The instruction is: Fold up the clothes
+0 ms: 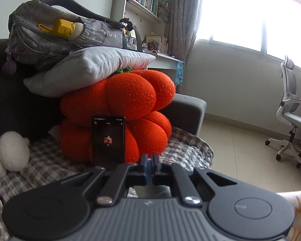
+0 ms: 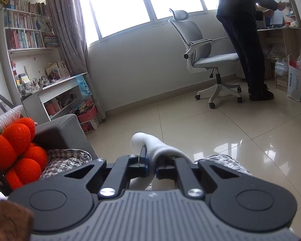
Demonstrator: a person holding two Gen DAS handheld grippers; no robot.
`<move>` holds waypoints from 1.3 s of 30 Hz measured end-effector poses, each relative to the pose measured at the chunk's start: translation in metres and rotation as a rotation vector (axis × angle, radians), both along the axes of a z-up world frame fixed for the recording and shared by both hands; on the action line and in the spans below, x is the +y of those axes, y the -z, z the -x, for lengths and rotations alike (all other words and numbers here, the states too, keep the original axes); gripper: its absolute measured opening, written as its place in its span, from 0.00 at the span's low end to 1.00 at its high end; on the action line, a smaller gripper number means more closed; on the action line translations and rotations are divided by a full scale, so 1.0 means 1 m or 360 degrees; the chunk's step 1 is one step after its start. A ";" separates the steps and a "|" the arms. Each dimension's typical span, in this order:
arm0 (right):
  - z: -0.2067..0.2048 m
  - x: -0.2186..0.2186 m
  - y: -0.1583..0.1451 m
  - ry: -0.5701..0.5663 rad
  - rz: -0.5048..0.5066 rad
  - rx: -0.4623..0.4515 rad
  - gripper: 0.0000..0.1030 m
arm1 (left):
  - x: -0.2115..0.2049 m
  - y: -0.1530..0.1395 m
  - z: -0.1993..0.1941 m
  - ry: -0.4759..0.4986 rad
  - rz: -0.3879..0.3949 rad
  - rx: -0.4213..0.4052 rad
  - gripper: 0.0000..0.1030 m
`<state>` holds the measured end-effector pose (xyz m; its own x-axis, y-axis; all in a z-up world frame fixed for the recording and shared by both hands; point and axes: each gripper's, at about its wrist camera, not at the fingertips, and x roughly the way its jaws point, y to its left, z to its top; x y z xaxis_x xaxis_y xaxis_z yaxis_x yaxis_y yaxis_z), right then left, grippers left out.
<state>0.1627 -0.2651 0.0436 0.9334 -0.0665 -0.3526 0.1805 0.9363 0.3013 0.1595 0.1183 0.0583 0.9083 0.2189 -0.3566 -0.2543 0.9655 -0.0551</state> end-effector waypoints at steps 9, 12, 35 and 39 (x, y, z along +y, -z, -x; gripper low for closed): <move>-0.048 0.012 0.051 -0.0041 0.0065 0.0175 0.07 | 0.010 0.052 -0.042 -0.0019 -0.0130 0.0124 0.03; -0.054 0.009 0.068 -0.0045 0.0027 0.0258 0.07 | 0.014 0.073 -0.046 -0.0018 -0.0110 0.0178 0.04; -0.037 0.017 0.052 -0.0085 -0.0054 0.0357 0.39 | 0.010 0.070 -0.032 0.0123 -0.0016 0.0396 0.44; -0.019 0.025 0.035 -0.0109 -0.0078 0.0384 0.44 | 0.004 0.054 -0.014 0.0183 0.0070 0.0488 0.55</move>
